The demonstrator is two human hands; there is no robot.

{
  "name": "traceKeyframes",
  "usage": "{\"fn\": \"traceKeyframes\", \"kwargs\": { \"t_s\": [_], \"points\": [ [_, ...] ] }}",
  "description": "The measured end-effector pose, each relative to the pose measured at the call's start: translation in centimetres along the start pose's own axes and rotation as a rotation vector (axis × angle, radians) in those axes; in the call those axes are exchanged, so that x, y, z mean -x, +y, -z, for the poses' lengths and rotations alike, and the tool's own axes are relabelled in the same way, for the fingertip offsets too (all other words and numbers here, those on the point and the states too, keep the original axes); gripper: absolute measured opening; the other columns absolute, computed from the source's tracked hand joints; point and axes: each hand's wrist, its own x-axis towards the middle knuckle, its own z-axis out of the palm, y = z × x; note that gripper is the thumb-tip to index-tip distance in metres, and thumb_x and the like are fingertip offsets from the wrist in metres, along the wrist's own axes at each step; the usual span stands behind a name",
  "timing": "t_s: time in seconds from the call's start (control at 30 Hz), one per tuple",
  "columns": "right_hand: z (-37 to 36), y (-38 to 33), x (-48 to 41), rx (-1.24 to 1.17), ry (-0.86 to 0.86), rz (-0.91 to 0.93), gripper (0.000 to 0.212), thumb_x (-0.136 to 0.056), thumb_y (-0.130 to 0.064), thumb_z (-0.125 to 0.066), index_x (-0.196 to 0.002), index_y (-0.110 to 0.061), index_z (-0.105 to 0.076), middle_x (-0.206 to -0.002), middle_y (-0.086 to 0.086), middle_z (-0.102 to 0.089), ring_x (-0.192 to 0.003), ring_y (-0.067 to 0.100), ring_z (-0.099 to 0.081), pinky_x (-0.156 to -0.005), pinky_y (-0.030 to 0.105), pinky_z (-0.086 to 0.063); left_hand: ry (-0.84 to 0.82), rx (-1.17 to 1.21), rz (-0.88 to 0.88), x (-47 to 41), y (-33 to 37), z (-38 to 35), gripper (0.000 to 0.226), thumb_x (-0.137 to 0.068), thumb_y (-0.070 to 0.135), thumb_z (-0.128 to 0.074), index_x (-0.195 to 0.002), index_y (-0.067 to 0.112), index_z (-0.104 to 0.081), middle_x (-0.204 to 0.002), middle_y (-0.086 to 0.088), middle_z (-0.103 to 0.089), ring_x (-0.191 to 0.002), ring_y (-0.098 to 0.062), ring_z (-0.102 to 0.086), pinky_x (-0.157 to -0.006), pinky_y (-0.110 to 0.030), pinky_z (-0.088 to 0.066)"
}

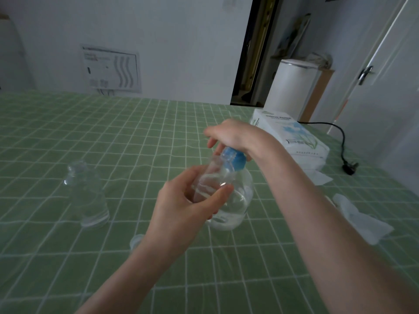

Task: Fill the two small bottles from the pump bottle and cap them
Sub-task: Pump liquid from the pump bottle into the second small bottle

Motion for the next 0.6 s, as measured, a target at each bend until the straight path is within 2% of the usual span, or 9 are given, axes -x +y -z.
{"fn": "traceKeyframes", "kwargs": {
  "t_s": [0.13, 0.23, 0.4, 0.5, 0.6],
  "points": [
    [-0.2, 0.1, 0.0, -0.014, -0.006, 0.002, 0.041, -0.098, -0.033, -0.039, -0.114, -0.006, -0.065, -0.117, 0.013, -0.064, -0.093, 0.025, -0.055, -0.06, 0.029, -0.035, -0.006, 0.009, 0.007, 0.1, -0.2, 0.0, 0.018, -0.075, 0.016, -0.073, -0.09, 0.024, -0.067, -0.059, 0.011, -0.069, -0.052, 0.0, -0.063, -0.048, -0.01, -0.045],
    [0.2, -0.1, -0.1, 0.007, -0.014, -0.005, 0.04, -0.097, -0.035, -0.041, -0.114, -0.008, -0.066, -0.115, 0.012, -0.065, -0.09, 0.023, -0.055, -0.056, 0.026, -0.032, 0.001, 0.014, 0.007, 0.0, -0.1, 0.0, 0.018, -0.074, 0.018, -0.074, -0.088, 0.027, -0.068, -0.059, 0.009, -0.069, -0.05, -0.001, -0.061, -0.047, -0.011, -0.045],
    [1.0, -0.4, 0.1, 0.037, -0.023, 0.01, 0.041, -0.097, -0.04, -0.041, -0.116, -0.011, -0.065, -0.11, 0.006, -0.067, -0.068, 0.01, -0.047, -0.051, 0.025, -0.026, -0.002, 0.032, 0.002, 0.0, 0.5, -0.2, 0.018, -0.07, 0.024, -0.074, -0.086, 0.029, -0.067, -0.056, 0.01, -0.067, -0.047, 0.0, -0.059, -0.043, -0.01, -0.042],
    [0.8, -0.3, 0.1, 0.014, -0.031, 0.009, 0.041, -0.098, -0.04, -0.041, -0.115, -0.011, -0.065, -0.107, 0.004, -0.063, -0.069, 0.008, -0.047, -0.052, 0.025, -0.026, 0.008, 0.022, 0.009, 0.0, 0.5, -0.1, 0.018, -0.074, 0.021, -0.074, -0.087, 0.031, -0.067, -0.057, 0.01, -0.067, -0.048, 0.0, -0.059, -0.042, -0.01, -0.041],
    [0.8, -0.2, 0.1, 0.01, -0.031, 0.004, 0.04, -0.097, -0.039, -0.042, -0.114, -0.012, -0.066, -0.112, 0.005, -0.064, -0.074, 0.013, -0.051, -0.052, 0.026, -0.027, 0.002, 0.026, 0.008, 0.0, 0.5, -0.2, 0.018, -0.073, 0.023, -0.074, -0.088, 0.029, -0.067, -0.058, 0.01, -0.068, -0.05, 0.0, -0.061, -0.043, -0.01, -0.042]
  ]
}}
